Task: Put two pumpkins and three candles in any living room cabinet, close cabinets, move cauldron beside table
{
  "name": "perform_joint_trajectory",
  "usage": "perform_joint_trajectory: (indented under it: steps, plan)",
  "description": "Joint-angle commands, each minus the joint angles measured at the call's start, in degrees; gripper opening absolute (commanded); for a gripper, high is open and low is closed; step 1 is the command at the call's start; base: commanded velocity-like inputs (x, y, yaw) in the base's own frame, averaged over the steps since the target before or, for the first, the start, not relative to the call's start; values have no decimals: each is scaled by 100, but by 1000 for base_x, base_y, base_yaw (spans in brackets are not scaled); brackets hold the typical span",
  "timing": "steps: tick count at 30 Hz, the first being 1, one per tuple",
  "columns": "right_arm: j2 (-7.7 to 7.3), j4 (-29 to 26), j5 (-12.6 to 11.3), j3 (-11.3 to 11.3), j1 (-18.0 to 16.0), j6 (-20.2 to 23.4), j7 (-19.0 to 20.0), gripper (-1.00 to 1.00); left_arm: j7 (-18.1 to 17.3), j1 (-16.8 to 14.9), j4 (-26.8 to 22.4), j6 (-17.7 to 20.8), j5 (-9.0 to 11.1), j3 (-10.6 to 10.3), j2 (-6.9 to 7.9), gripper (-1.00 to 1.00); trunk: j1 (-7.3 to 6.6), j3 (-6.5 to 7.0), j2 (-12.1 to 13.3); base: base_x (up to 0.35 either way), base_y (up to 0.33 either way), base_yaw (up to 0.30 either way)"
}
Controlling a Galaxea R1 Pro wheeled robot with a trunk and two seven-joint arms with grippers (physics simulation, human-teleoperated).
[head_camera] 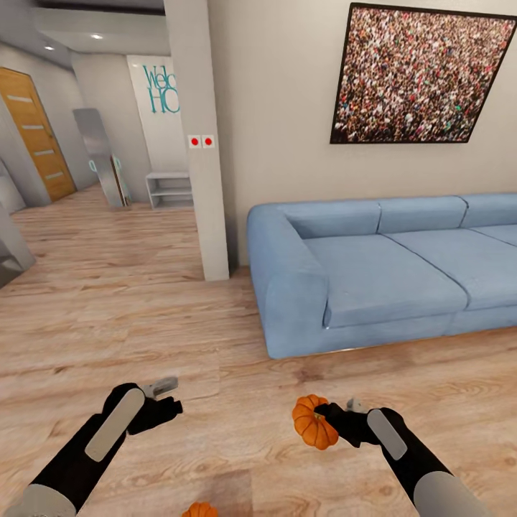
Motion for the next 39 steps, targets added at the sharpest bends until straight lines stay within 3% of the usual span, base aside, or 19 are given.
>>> perform_joint_trajectory:
  steps: [1, 3, 4, 6, 8, 12, 17, 25, 30, 35, 37, 39]
  plan:
    - [-5, -11, -60, 31, -2, 5, -42, -100, -53, -23, -25, 117, 67, 39, 72, 100, 22, -24, -44, 0, 0, 0]
    - [-3, -12, -55, 35, -2, 6, -43, -100, -367, -41, -20, 322, 58, 155, 181, 100, 66, -60, -124, 0, 0, 0]
    - [-2, -12, -46, 40, -2, 6, -50, -100, -983, -52, 87, 443, 6, 279, 420, 100, 88, -78, -165, 0, 0, 0]
    - [-5, -17, -44, 41, -2, 6, -43, -100, -1215, -53, 186, 457, 15, 296, 563, 100, 132, -114, -245, 0, 0, 0]
    - [-9, -24, -43, 46, 0, 6, -38, -100, -1732, -44, 502, 434, -4, 312, 777, 100, 176, -150, -325, 0, 0, 0]
    - [-6, -50, -36, 63, -1, 13, -36, -100, -2415, -38, 1154, 168, -35, 336, 920, 100, 263, -221, -485, 0, 0, 0]
    - [-2, -141, -34, 151, -4, 54, -39, -100, -2886, -37, 1394, -109, -104, 345, 1000, 100, 373, -311, -686, 0, 0, 0]
    - [51, -471, -33, 871, -4, 119, -89, -100, -3554, -37, 1773, -257, -272, 340, 1030, 100, 549, -455, -1007, 0, 0, 0]
    - [257, -712, -33, 1026, -4, 303, -208, -100, -3983, -16, 2065, -512, -736, 323, 1088, 100, 659, -544, -1207, 0, 0, 0]
    - [400, -860, -33, 1048, -19, 507, -484, -100, -5214, -11, 3040, -1480, -1279, 244, 1077, 100, 769, -634, -1408, 0, 0, 0]
    - [464, -950, -33, 1051, -21, 569, -508, -100, -5540, -11, 3281, -1640, -1521, 233, 1058, 100, 813, -670, -1488, 0, 0, 0]
    - [551, -1076, -33, 1058, -22, 658, -520, -100, -5643, -10, 3362, -1746, -1636, 237, 1049, 100, 856, -706, -1568, 0, 0, 0]
